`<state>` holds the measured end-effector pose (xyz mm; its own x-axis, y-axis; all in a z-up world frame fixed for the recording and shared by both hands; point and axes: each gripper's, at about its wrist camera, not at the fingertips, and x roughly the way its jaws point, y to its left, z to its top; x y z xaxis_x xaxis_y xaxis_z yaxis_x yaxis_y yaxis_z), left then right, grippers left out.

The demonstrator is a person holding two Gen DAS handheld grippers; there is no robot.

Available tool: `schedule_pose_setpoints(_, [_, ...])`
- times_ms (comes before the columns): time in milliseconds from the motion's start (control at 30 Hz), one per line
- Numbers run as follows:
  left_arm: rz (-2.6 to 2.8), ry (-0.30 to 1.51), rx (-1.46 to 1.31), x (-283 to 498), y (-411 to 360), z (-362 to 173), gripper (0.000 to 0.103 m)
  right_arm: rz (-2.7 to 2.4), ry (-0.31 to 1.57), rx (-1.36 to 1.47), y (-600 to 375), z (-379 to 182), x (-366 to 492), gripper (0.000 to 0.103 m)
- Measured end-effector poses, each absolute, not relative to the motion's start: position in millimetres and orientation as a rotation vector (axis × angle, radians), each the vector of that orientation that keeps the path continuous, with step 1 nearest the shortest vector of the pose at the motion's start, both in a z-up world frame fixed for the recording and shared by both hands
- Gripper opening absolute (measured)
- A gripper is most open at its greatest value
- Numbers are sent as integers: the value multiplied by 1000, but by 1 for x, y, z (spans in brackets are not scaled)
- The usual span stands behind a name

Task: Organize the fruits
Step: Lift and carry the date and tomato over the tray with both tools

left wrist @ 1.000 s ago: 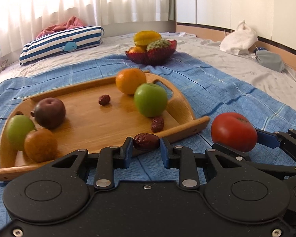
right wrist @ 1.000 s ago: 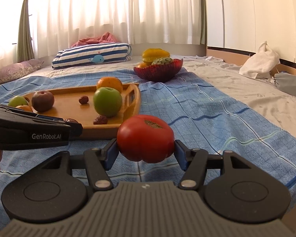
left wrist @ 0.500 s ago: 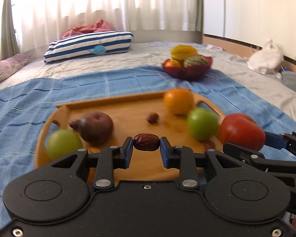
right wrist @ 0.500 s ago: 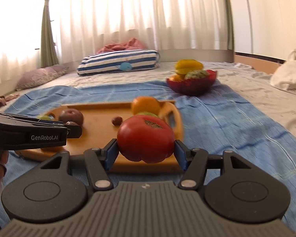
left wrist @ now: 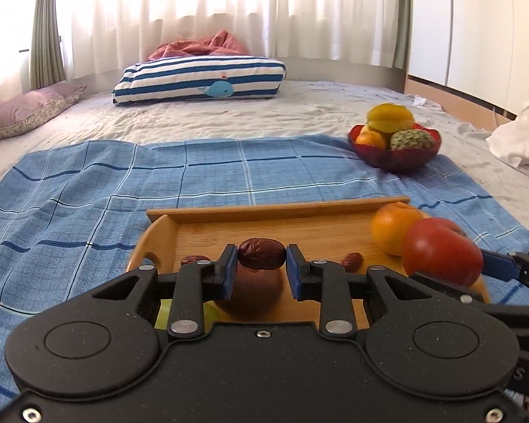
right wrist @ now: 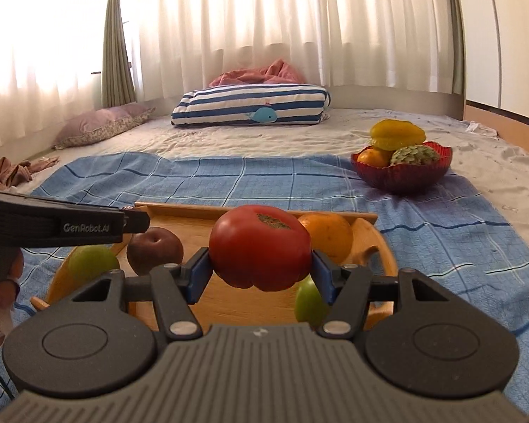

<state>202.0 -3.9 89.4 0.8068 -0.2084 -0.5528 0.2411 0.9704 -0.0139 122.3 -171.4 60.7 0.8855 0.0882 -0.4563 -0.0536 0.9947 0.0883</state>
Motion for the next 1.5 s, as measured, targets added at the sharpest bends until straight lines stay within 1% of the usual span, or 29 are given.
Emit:
schedule_pose_setpoints(400, [-247,631,16,243,16,84,28,83,531,64,-161,46,136,63])
schedule_pose_setpoints(633, [-243,698,-19,275,26,80,28,104,553,41,-156,42,142,63])
schedule_pose_setpoints(900, [-190,752,-14,313,21,68,28,120,582,34,-150,34,146,63])
schedule_pose_setpoints(1500, [-153,800,26,336,8,44,28,118,609,30,-150,25,159,63])
